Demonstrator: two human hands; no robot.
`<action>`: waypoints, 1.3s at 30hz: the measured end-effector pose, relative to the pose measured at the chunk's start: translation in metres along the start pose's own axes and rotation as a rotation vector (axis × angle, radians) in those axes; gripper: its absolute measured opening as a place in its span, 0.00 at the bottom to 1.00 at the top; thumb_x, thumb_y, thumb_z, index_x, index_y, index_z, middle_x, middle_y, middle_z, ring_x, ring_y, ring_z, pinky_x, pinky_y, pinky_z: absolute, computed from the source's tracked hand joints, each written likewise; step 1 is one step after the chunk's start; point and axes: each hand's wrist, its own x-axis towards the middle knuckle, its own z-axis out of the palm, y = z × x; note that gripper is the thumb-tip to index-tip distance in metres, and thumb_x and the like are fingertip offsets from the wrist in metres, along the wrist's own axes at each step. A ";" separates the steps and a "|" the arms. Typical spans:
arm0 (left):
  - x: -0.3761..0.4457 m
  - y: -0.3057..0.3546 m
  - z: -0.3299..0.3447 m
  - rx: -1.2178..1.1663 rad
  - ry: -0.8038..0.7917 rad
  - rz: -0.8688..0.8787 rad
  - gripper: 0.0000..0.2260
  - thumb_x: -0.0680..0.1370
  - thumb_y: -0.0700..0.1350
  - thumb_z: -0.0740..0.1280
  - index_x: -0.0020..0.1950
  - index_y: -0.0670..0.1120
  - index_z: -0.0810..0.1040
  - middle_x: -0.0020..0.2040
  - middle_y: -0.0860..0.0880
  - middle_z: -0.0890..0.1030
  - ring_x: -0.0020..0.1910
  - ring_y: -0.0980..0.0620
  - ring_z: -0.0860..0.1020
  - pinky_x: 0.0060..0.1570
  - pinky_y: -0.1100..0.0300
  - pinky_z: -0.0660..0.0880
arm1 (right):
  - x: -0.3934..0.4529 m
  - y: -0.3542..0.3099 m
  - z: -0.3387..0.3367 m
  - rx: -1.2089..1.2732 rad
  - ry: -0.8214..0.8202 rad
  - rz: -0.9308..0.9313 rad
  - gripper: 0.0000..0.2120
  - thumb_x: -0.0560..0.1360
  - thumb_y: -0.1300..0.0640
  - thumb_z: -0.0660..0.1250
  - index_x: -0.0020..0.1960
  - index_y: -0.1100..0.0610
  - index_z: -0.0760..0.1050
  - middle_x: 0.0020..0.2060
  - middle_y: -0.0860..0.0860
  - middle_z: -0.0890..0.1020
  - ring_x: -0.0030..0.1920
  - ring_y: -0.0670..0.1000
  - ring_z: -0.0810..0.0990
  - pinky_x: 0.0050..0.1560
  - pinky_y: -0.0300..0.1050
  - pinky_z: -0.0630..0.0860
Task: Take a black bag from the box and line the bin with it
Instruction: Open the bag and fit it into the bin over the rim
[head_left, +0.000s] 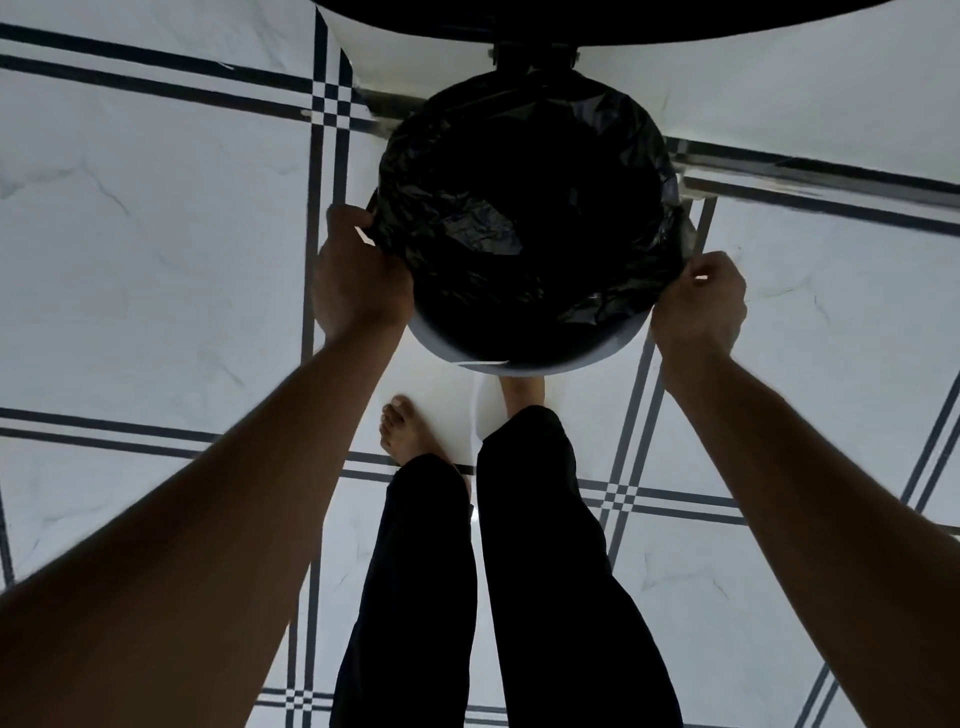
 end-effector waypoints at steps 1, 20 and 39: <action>-0.002 -0.002 -0.001 0.005 0.011 0.030 0.12 0.79 0.48 0.61 0.62 0.49 0.69 0.47 0.49 0.82 0.46 0.47 0.79 0.41 0.57 0.68 | 0.001 0.001 -0.001 -0.031 0.008 0.009 0.11 0.76 0.63 0.53 0.39 0.53 0.70 0.34 0.50 0.75 0.36 0.54 0.72 0.34 0.43 0.66; -0.013 -0.021 -0.014 0.041 -0.056 0.070 0.11 0.77 0.37 0.64 0.45 0.45 0.86 0.47 0.48 0.85 0.50 0.50 0.81 0.56 0.56 0.76 | -0.002 0.010 -0.016 0.353 -0.221 0.264 0.13 0.77 0.67 0.67 0.35 0.58 0.70 0.40 0.56 0.84 0.37 0.56 0.84 0.36 0.48 0.84; -0.040 -0.043 0.004 -0.317 -0.137 -0.221 0.13 0.69 0.28 0.70 0.43 0.46 0.78 0.41 0.54 0.79 0.46 0.49 0.81 0.47 0.49 0.83 | 0.001 0.036 -0.010 0.117 -0.428 0.193 0.11 0.79 0.68 0.55 0.45 0.52 0.67 0.37 0.51 0.79 0.31 0.48 0.78 0.28 0.39 0.68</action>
